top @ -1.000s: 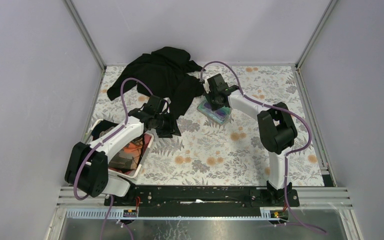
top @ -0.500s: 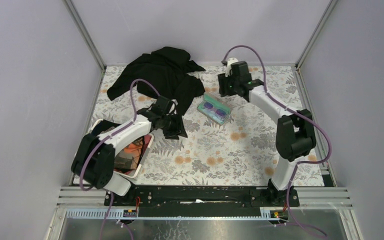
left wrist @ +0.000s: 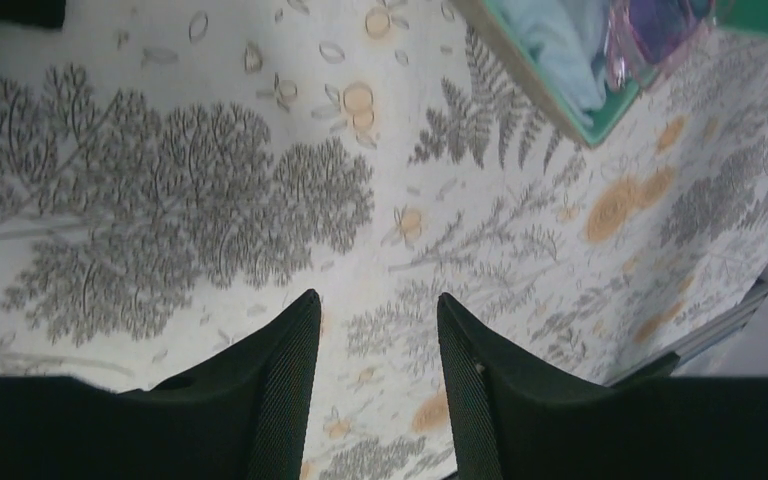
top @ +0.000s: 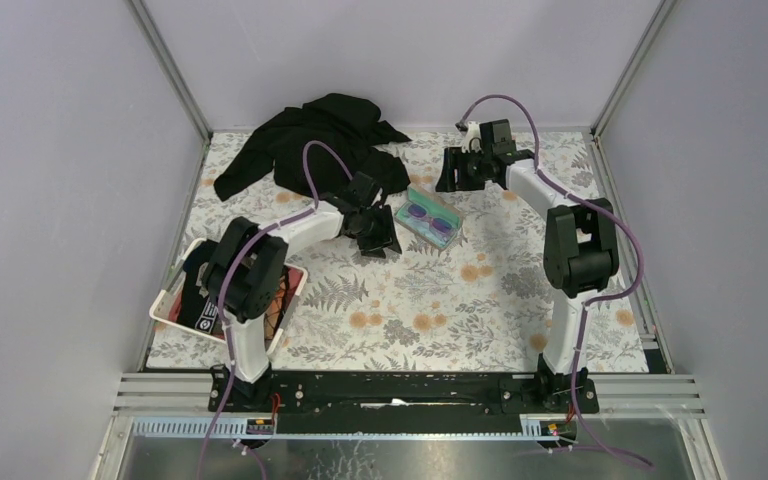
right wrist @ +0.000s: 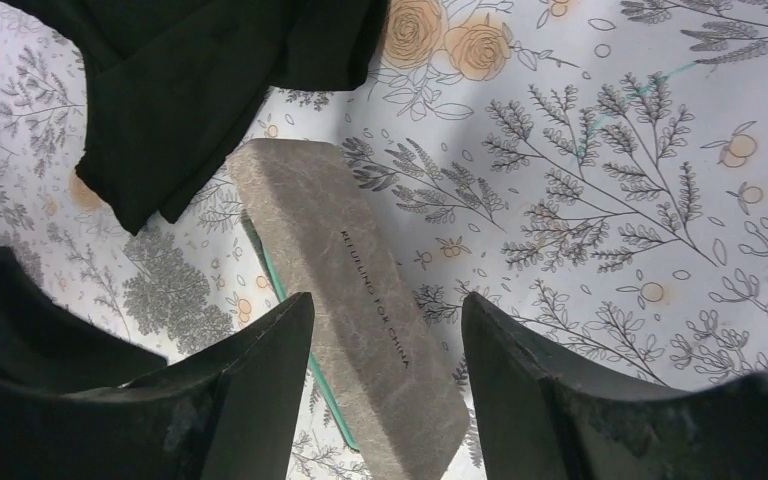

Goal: Organize the sunglasses
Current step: Close the sunglasses case at the center of the board.

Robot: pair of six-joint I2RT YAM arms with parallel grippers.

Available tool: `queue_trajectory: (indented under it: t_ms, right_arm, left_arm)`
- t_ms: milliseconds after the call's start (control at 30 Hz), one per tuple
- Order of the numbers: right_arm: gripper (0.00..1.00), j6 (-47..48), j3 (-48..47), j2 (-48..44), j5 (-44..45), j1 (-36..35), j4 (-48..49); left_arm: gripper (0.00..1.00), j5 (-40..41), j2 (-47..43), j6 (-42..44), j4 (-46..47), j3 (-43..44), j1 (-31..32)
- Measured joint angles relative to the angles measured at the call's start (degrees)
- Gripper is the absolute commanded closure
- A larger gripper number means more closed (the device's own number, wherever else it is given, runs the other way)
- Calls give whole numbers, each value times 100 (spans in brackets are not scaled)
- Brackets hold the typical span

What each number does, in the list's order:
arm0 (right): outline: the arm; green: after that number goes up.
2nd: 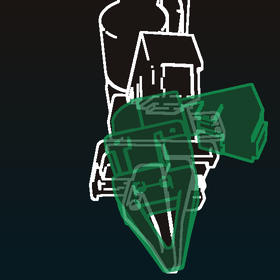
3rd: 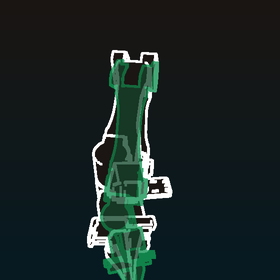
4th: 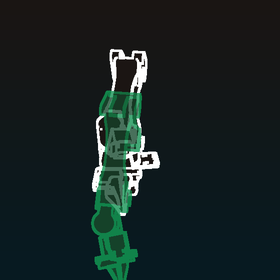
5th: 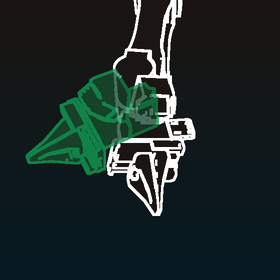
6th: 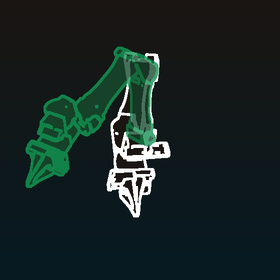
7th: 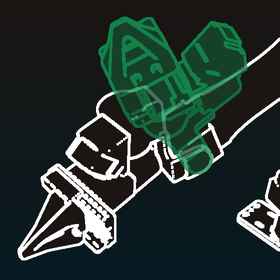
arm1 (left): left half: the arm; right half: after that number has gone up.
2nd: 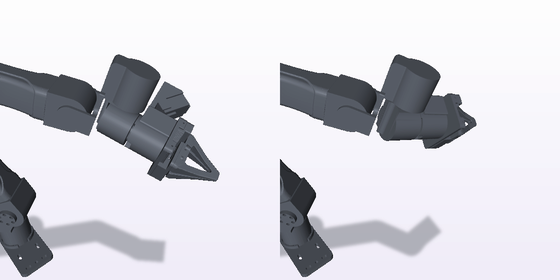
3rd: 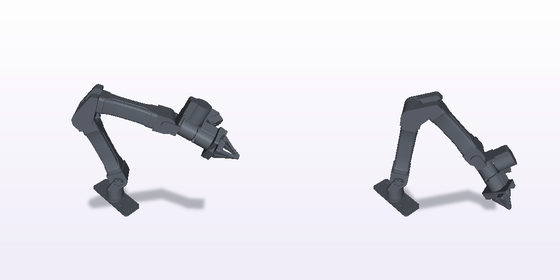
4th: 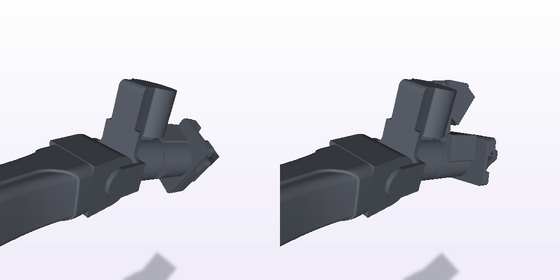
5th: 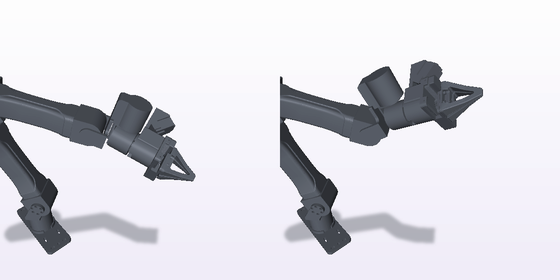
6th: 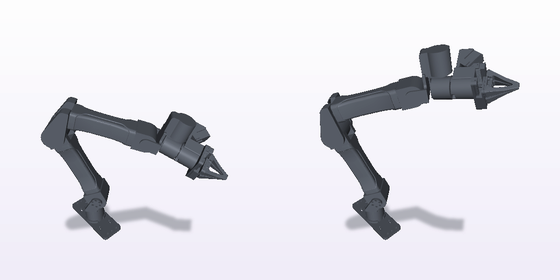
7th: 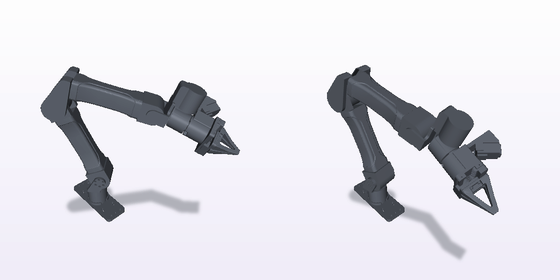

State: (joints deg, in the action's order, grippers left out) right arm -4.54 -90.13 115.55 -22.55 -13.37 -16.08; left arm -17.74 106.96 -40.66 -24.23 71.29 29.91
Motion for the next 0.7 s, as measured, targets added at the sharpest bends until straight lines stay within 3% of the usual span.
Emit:
queue_trajectory:
  t_ms: [700]
  right_arm:
    - [54, -98, 234, 24, -570, -2, 83]
  left_arm:
    - [62, 957, 1681, -415, -116, 1851, 186]
